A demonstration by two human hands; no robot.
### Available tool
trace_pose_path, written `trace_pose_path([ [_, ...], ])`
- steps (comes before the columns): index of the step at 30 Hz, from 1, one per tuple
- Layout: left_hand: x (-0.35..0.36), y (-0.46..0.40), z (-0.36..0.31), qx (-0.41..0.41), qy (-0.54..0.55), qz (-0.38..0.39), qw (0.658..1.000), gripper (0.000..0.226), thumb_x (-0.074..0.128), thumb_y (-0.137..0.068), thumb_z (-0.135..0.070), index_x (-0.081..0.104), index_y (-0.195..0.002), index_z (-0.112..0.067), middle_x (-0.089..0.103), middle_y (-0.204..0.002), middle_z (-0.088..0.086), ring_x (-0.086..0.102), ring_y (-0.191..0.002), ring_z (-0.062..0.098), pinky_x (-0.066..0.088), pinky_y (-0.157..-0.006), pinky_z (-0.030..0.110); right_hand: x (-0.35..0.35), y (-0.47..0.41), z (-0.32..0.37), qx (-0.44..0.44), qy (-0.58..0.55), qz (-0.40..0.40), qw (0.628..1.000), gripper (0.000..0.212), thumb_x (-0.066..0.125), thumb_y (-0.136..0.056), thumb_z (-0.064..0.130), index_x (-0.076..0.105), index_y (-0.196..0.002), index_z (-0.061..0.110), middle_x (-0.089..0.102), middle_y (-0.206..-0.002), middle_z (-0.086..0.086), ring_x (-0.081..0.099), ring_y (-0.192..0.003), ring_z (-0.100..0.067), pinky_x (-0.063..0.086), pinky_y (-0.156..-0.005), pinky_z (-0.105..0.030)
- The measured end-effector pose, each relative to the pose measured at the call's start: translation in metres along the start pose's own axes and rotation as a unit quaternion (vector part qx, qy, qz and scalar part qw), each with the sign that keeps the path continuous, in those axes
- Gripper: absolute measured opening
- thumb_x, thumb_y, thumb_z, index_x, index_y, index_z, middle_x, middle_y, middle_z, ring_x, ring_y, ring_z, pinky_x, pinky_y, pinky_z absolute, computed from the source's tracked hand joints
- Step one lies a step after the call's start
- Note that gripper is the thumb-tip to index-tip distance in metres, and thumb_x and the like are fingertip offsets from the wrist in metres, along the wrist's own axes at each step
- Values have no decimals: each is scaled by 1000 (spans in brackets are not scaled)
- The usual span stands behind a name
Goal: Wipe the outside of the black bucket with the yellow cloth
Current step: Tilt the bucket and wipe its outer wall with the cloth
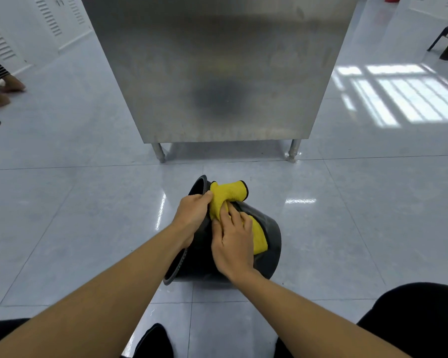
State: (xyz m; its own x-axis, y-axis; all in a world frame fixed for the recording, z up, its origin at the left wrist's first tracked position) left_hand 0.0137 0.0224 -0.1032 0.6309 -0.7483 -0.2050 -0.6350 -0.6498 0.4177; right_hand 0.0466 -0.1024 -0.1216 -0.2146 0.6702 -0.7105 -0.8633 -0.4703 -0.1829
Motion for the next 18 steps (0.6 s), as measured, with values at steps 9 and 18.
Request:
trace_pose_path([
  [9, 13, 7, 13, 4, 18, 100, 995, 34, 37, -106, -30, 65, -123, -21, 72, -117, 9, 68, -106, 24, 52, -100, 43, -2, -20, -27, 70, -1, 25, 997, 48, 29, -107, 45, 51, -144, 24, 52, -151, 5, 39, -137, -27, 33, -115, -41],
  [18, 14, 8, 8, 29, -33, 71, 997, 38, 41, -104, -50, 71, -105, -28, 75, -105, -5, 70, -99, 13, 54, -93, 33, -9, -23, -86, 204, -21, 12, 979, 42, 29, -107, 44, 57, -127, 20, 57, -145, 1, 36, -138, -33, 38, -109, -46],
])
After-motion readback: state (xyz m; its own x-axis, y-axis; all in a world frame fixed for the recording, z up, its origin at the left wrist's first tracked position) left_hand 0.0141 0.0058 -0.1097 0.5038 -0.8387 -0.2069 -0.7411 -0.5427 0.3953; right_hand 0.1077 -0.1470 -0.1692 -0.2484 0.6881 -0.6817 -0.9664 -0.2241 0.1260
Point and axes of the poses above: each hand's wrist, its own y-axis away from the middle knuckle, its own x-axis out of the palm, z = x × y, the point moved 9 cm from there along -y, towards the middle knuckle
